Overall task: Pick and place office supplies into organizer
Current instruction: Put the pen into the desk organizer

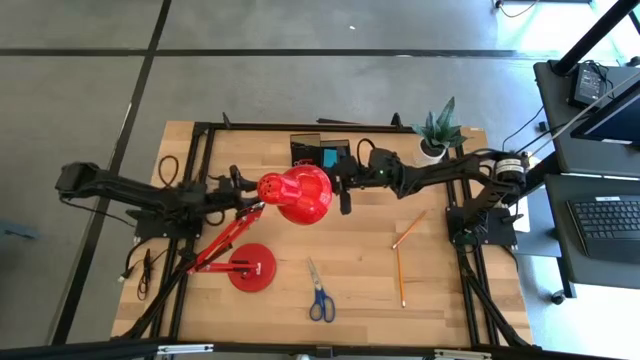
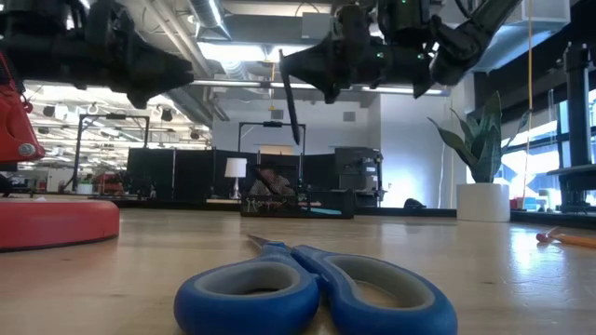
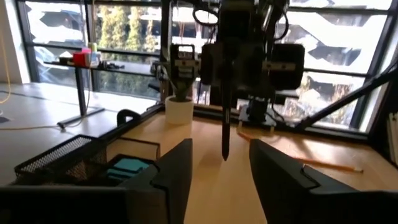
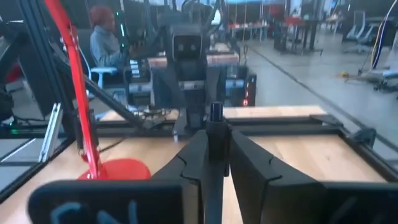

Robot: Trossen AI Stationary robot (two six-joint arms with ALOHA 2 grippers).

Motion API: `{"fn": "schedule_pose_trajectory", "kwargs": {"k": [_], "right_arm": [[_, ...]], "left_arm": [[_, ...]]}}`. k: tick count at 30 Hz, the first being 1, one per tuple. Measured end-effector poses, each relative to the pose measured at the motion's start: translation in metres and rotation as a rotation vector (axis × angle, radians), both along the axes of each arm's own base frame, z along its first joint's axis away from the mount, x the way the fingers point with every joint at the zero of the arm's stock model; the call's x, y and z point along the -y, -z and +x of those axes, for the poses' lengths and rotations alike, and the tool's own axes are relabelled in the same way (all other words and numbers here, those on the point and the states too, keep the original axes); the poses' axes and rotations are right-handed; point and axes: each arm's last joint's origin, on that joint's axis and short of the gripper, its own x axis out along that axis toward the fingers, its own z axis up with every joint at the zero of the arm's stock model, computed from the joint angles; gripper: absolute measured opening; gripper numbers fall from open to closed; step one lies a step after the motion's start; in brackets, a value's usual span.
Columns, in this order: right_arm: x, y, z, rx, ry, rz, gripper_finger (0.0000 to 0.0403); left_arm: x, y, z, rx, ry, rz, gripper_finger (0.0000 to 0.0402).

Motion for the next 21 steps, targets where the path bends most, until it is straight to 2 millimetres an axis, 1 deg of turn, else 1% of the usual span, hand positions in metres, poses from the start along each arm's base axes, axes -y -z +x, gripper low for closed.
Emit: {"fn": "schedule_pose_trajectory", "kwargs": {"k": [6, 9, 14, 18, 21], "right_arm": [[-0.002, 0.002, 0.005, 0.073, -0.007, 0.002, 0.0058], [-0.005, 0.0, 0.011, 0.079, -0.021, -0.003, 0.0058], [-0.013, 0.003, 0.024, 0.079, -0.045, -0.049, 0.0058], [-0.015, 0.003, 0.028, 0.077, -0.053, -0.07, 0.0058], [-0.017, 0.003, 0.029, 0.075, -0.056, -0.072, 0.0058]], "left_arm": [[0.002, -0.007, 0.027, -0.102, -0.001, 0.043, 0.0154], [0.003, -0.012, 0.044, -0.141, 0.0, 0.079, 0.0155], [0.004, -0.017, 0.071, -0.183, 0.007, 0.124, 0.0155], [0.005, -0.017, 0.085, -0.209, 0.007, 0.116, 0.0155], [0.004, -0.017, 0.093, -0.208, -0.032, 0.087, 0.0155]]}}
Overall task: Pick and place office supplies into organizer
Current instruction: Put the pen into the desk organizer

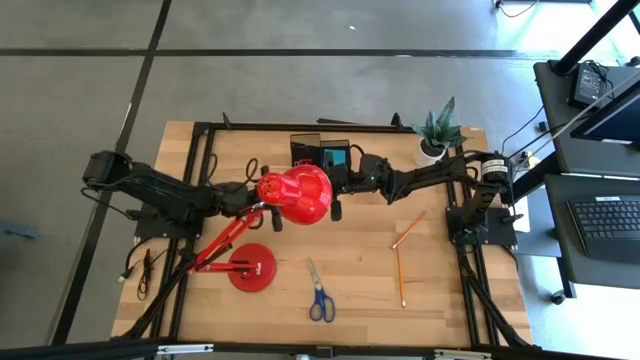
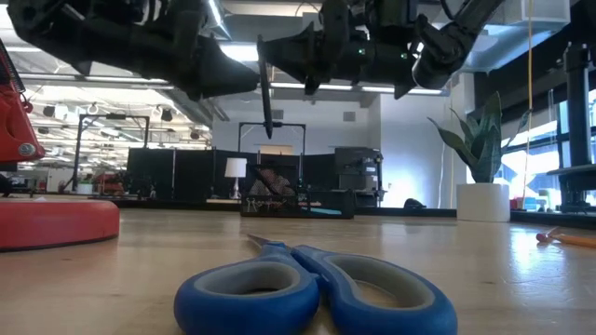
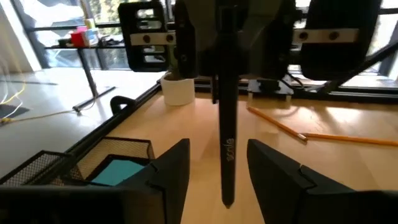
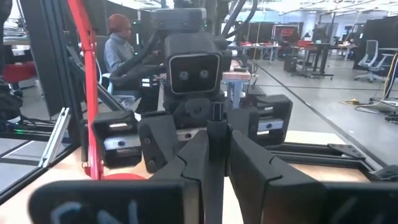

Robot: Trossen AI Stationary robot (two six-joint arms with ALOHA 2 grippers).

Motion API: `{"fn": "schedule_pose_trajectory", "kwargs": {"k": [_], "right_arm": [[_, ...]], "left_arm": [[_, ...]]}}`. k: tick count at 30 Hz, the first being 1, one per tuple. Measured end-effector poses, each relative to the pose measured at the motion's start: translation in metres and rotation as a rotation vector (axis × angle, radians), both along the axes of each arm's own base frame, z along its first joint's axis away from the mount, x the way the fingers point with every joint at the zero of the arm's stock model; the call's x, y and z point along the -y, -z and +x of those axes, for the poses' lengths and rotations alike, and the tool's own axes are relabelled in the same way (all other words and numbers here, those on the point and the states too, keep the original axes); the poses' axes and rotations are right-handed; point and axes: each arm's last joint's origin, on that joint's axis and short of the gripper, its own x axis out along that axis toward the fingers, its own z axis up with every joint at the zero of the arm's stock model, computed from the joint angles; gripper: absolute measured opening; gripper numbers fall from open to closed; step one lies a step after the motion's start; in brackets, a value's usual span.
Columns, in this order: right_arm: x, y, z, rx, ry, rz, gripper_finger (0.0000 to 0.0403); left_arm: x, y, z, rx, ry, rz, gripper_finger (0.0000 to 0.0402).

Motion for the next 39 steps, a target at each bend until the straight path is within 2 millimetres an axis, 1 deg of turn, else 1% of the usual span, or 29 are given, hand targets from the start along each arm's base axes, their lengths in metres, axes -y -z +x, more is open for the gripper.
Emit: {"fn": "schedule_pose_trajectory", "kwargs": {"k": [3, 7, 10, 15, 18, 27, 39], "right_arm": [[-0.0015, -0.0001, 0.0002, 0.001, -0.003, -0.002, 0.0058], [-0.0015, 0.0005, 0.0002, -0.005, -0.005, -0.001, 0.0058], [-0.0017, 0.0004, 0.0002, -0.004, -0.005, -0.001, 0.0058], [-0.0014, 0.0006, 0.0003, -0.006, 0.001, -0.001, 0.0058], [-0.0013, 0.0007, 0.0003, -0.006, 0.002, -0.003, 0.0058], [-0.0012, 0.0007, 0.0002, -0.006, 0.003, -0.003, 0.0058], [-0.0016, 0.0008, 0.0002, -0.007, -0.007, -0.023, 0.0058]], "left_arm": [[0.0004, -0.0004, 0.0046, -0.004, 0.006, -0.002, 0.0155], [-0.0003, -0.0053, 0.0078, 0.055, 0.001, -0.03, 0.0155], [-0.0025, -0.0076, 0.0089, 0.09, -0.009, -0.031, 0.0155], [-0.0072, -0.0076, 0.0091, 0.093, -0.024, -0.031, 0.0153], [-0.0072, -0.0076, 0.0092, 0.093, -0.022, -0.031, 0.014], [-0.0069, -0.0076, 0.0092, 0.093, -0.014, -0.032, 0.0083], [-0.0061, -0.0075, 0.0095, 0.085, 0.023, -0.012, 0.0041]]}}
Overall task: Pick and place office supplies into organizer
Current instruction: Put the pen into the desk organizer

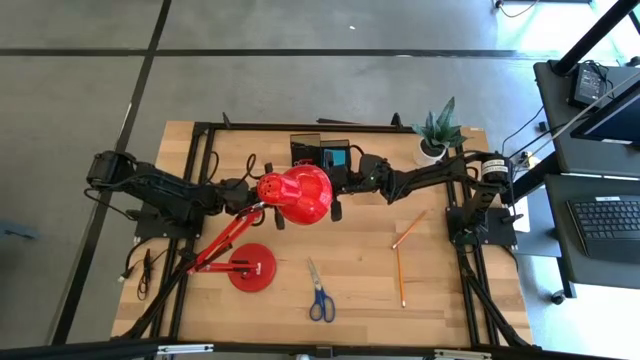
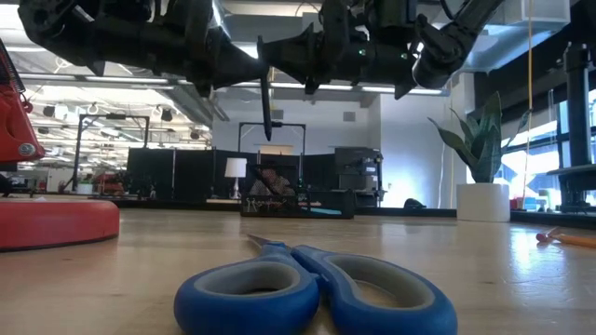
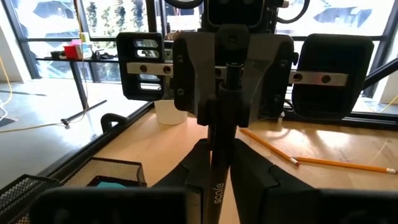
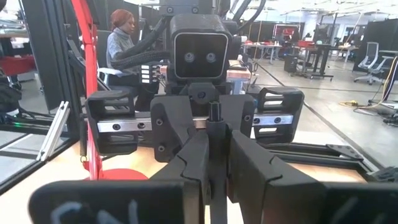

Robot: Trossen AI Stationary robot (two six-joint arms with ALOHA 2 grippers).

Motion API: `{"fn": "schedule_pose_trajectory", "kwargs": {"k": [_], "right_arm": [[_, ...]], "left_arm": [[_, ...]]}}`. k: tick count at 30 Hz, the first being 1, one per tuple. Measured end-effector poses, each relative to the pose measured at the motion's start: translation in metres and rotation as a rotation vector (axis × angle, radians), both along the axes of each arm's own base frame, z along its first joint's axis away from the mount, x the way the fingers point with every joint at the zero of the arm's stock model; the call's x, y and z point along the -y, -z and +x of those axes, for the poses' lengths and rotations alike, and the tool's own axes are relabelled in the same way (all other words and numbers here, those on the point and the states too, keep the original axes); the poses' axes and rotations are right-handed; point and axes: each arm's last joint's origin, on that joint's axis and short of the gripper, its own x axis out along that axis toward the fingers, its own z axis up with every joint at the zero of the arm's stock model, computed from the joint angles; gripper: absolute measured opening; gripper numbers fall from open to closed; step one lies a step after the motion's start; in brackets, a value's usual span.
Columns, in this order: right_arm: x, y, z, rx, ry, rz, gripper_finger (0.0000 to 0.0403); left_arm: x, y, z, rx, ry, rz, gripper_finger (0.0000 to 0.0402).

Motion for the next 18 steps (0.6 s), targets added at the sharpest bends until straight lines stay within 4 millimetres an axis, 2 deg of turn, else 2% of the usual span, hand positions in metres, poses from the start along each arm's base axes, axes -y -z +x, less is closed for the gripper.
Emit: {"fn": "schedule_pose_trajectory", "kwargs": {"k": [4, 8, 18], "right_arm": [[-0.0001, 0.0008, 0.0, -0.012, -0.001, 0.008, 0.006], [-0.0001, 0.0021, 0.0003, -0.031, 0.006, 0.033, 0.008], [0.0004, 0.0048, 0.0004, -0.058, 0.031, 0.041, 0.0173]], "left_arm": [[0.0001, 0.0005, -0.0001, -0.004, 0.002, 0.002, 0.0041], [0.0001, 0.001, -0.0001, -0.011, 0.003, 0.01, 0.0041], [-0.0002, 0.0004, -0.0001, -0.006, -0.003, 0.011, 0.0036]]}}
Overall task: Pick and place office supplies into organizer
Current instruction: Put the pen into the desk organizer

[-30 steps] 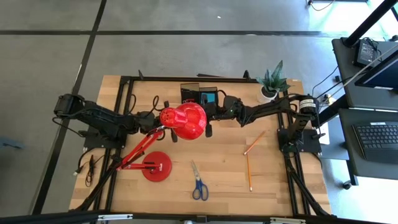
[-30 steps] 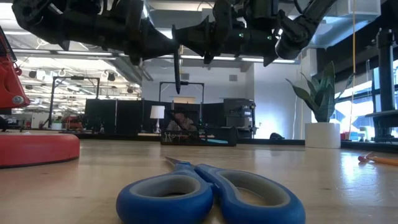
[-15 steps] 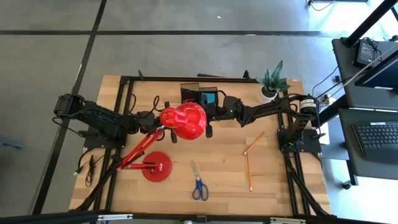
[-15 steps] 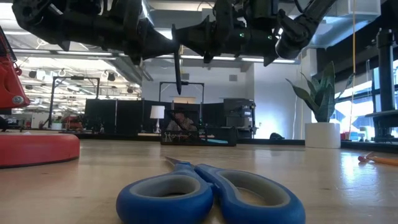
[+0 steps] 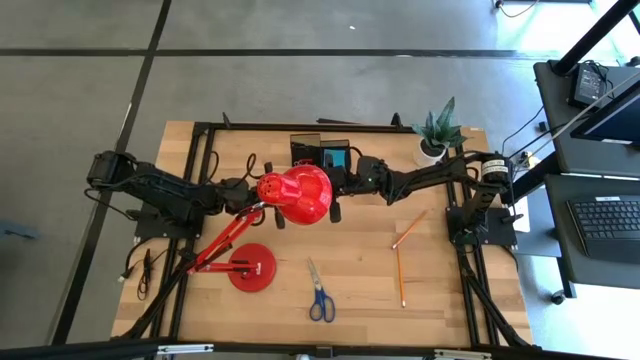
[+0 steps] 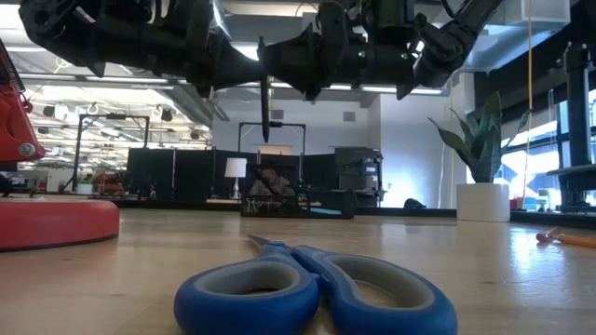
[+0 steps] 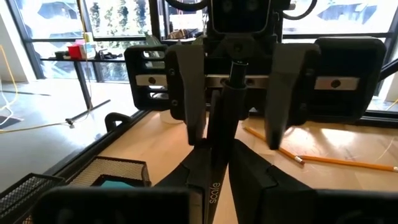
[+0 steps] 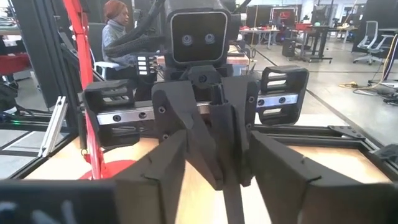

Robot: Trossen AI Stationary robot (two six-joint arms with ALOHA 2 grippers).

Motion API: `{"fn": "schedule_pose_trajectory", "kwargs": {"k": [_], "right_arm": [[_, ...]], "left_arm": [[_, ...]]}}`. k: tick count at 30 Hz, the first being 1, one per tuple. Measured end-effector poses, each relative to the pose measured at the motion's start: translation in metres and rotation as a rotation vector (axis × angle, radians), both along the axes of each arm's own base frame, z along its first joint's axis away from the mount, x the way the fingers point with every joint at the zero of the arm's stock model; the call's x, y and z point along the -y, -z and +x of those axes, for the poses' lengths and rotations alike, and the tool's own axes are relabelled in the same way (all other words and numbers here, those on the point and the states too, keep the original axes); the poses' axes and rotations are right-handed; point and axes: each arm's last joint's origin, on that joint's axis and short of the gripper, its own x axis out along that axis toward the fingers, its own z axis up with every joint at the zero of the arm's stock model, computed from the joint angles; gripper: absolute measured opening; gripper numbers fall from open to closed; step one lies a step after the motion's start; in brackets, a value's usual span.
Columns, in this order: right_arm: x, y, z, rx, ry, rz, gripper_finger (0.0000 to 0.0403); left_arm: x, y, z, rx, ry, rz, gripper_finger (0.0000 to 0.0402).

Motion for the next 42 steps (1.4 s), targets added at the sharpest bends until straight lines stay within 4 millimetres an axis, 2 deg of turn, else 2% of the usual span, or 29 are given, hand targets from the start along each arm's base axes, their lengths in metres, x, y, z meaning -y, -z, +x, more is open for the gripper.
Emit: {"fn": "schedule_pose_trajectory", "kwargs": {"k": [7, 12, 16, 23, 34, 38, 42], "right_arm": [[0.002, 0.006, -0.001, -0.078, 0.011, -0.02, 0.0231], [0.008, 0.0, -0.007, -0.124, 0.028, -0.013, 0.0242], [0.012, -0.001, -0.015, -0.229, 0.041, 0.004, 0.0242], [0.018, 0.008, -0.026, -0.414, 0.059, 0.043, 0.0242], [0.018, 0.009, -0.026, -0.417, 0.061, 0.045, 0.0242], [0.018, 0.008, -0.026, -0.405, 0.061, 0.042, 0.0242], [0.018, 0.006, -0.025, -0.381, 0.061, 0.037, 0.0242]], "left_arm": [[0.0, 0.0, 0.0, 0.004, -0.011, -0.001, 0.0033], [0.0, 0.0, 0.0, 0.005, -0.012, -0.005, 0.0032], [-0.005, -0.001, 0.0, 0.005, -0.034, 0.0, 0.0032], [-0.029, -0.001, -0.002, 0.016, -0.132, -0.014, 0.0032], [-0.082, -0.008, -0.015, 0.121, -0.341, -0.057, 0.0033], [-0.097, -0.006, -0.018, 0.153, -0.356, -0.096, 0.0035], [-0.108, 0.001, -0.012, 0.173, -0.341, -0.091, 0.0032]]}}
